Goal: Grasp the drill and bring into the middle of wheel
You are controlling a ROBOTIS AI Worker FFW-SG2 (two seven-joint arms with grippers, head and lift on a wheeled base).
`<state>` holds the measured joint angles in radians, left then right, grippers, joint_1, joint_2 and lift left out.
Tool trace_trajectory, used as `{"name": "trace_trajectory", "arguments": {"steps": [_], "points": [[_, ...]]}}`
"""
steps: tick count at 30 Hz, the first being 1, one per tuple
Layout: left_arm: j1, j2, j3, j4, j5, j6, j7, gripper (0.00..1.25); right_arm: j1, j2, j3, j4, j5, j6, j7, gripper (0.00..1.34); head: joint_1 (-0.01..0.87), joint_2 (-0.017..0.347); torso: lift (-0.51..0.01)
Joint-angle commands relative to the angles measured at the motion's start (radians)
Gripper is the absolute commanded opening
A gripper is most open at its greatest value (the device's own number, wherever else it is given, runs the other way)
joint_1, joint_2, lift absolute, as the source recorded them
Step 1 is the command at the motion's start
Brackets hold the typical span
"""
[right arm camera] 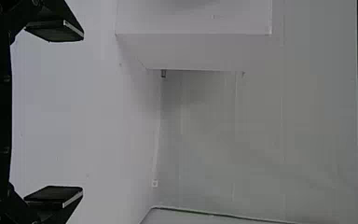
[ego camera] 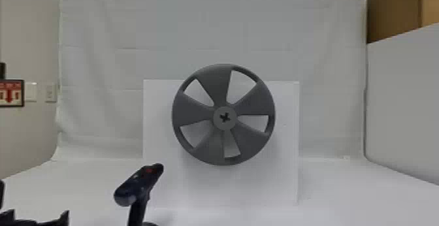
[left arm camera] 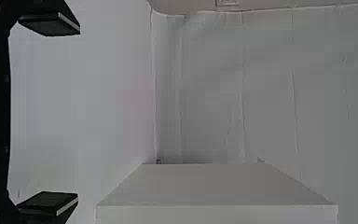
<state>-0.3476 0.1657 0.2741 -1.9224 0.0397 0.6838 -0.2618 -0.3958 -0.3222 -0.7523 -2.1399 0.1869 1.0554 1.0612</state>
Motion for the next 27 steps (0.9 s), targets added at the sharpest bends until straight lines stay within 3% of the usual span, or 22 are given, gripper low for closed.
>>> {"name": "trace_trajectory", "arguments": {"steps": [1,27], "points": [[0.006,0.0,-0.006,-0.009,0.014,-0.001,0.016,1.21,0.0,0.0,-0.002,0.0,-0.003,0.0,0.0,1.2,0.0,0.0,-0.406],[-0.014,0.005,-0.009,-0.027,0.038,0.034,-0.02,1.21,0.003,-0.003,-0.012,-0.001,-0.017,0.002,0.0,1.2,0.0,0.0,-0.406]]}}
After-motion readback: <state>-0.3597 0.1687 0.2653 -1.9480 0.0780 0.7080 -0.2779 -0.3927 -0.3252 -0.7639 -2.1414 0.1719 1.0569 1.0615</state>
